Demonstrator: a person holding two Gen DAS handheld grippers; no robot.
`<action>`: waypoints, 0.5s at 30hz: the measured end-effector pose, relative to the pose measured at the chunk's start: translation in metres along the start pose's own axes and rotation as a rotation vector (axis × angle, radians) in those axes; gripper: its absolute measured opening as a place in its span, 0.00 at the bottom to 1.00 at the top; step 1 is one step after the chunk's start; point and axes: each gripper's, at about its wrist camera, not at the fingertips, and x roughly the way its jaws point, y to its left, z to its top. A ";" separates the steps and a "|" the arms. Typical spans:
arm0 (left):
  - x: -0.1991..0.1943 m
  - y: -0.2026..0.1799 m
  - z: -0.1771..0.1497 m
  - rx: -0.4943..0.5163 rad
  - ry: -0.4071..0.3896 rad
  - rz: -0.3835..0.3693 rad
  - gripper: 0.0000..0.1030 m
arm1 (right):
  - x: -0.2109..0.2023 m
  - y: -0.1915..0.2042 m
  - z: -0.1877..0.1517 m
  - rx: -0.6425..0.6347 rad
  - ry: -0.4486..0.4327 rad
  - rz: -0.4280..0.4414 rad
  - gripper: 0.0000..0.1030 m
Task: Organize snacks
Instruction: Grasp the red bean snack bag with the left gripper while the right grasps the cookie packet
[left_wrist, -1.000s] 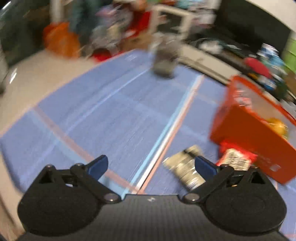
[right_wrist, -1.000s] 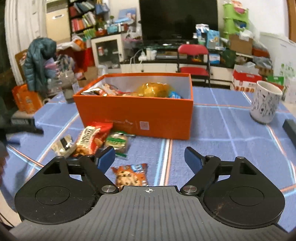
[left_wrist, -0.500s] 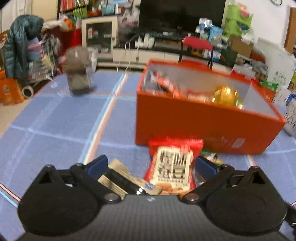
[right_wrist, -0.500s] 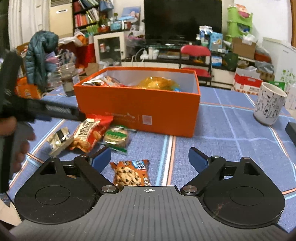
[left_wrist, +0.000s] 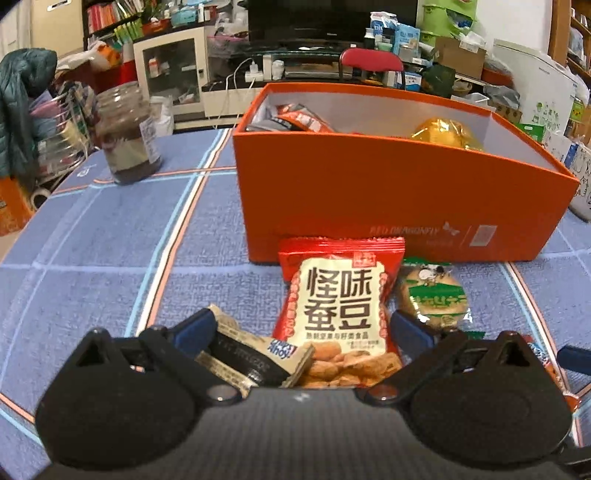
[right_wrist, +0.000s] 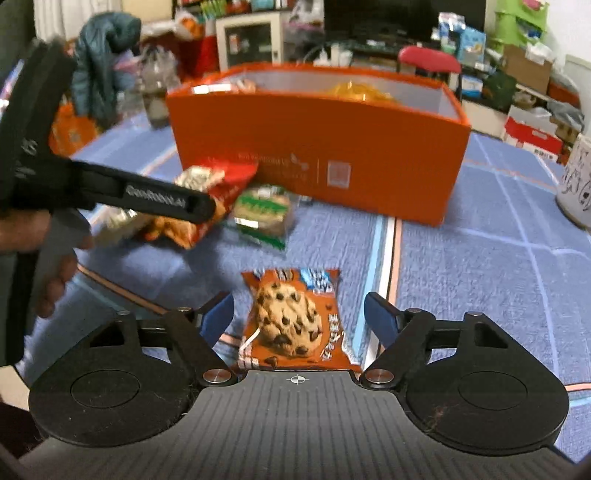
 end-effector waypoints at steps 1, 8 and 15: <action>0.002 0.000 0.002 -0.011 0.000 -0.001 0.99 | 0.004 0.000 -0.001 0.008 0.018 0.002 0.65; 0.010 -0.003 0.006 -0.033 -0.006 0.017 0.98 | 0.005 -0.003 -0.004 -0.002 0.037 -0.020 0.64; 0.014 -0.010 0.003 0.014 0.005 0.032 0.98 | 0.004 -0.004 -0.004 -0.008 0.042 -0.022 0.64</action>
